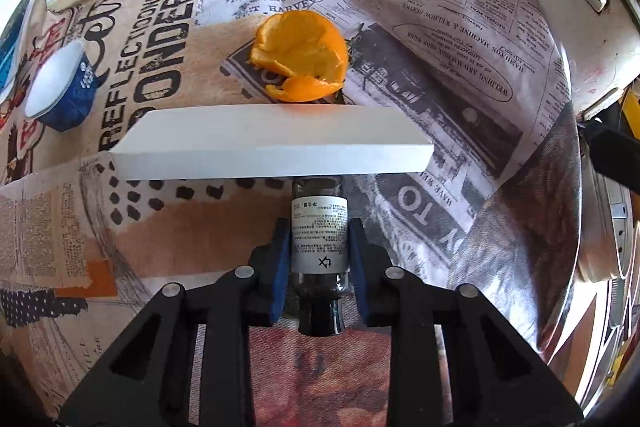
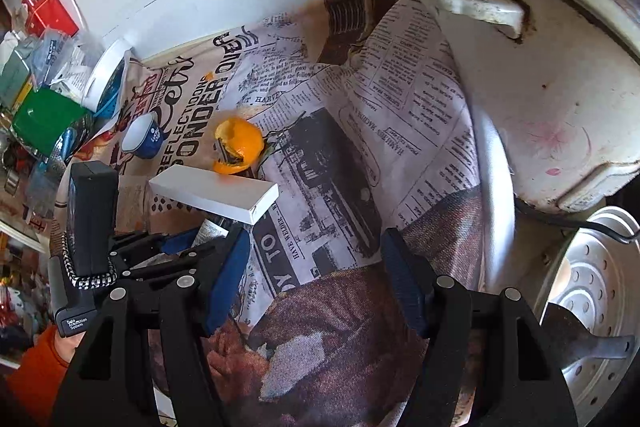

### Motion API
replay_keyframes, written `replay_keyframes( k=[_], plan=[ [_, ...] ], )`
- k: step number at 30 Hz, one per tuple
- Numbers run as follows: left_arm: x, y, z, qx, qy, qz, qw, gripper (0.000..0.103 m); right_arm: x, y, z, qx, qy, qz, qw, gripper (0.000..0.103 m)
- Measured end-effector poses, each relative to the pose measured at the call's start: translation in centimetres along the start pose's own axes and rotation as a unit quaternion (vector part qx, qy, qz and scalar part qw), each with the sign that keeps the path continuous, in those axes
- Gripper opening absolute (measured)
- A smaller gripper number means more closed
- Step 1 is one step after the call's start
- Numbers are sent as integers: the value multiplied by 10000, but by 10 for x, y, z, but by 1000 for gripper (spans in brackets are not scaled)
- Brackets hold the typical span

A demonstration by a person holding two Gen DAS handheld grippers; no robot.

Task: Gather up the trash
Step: 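Grasp the long white box with the right gripper while the left holds the brown bottle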

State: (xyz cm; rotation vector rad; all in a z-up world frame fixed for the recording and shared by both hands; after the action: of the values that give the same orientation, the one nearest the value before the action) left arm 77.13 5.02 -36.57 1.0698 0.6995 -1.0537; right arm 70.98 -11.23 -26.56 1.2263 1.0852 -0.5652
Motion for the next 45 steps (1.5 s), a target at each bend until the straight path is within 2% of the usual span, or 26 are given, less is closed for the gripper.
replay_keyframes(
  k=[4,8,13,18,25,29,35,39,42,45],
  plan=[
    [-9,-7,-12,-84,143,5,9999,27,15,9,-16,-271,239,-66,9993,64],
    [-22,-19,-38,-458,408,75,9981,27,34,16,-38,-511,598,-208,9967,64],
    [-51,-37,-78,-1131,624,292,9912,27,64,21,-67,-845,902,-429,9914,64],
    [-84,-46,-105,-1528,843,612,9827,27,87,22,-89,-1001,1103,-617,9869,64],
    [-117,-43,-117,-1775,796,1020,9756,27,98,5,-104,-1353,1127,-891,9803,64],
    [-126,-42,-115,-1740,701,1089,9762,27,94,-13,-112,-1471,1191,-1023,9766,64],
    [-129,-45,-117,-1644,657,1053,9786,27,84,-37,-133,-1712,1102,-956,9744,64],
    [-134,-52,-121,-1618,611,1058,9792,27,83,-43,-147,-1942,638,-704,9763,63],
    [-141,-57,-124,-1541,545,1088,9805,27,83,-46,-155,-2014,260,-511,9778,50],
    [-149,-60,-128,-1389,451,1107,9831,27,81,-47,-159,-1761,182,-493,9830,49]
  ],
)
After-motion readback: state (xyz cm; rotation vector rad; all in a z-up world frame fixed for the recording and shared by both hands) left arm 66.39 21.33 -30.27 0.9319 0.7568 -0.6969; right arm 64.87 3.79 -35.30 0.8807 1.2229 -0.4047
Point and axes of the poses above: each gripper's, at about its wrist camera, not at the fingertips, and x roughly the way its jaws point, z to its right, y to its top, the point moved 6 cm from there along x, roughly the way its jaws point, and after that the axes turned 13 degrees about -y, right-handed, at the moved point
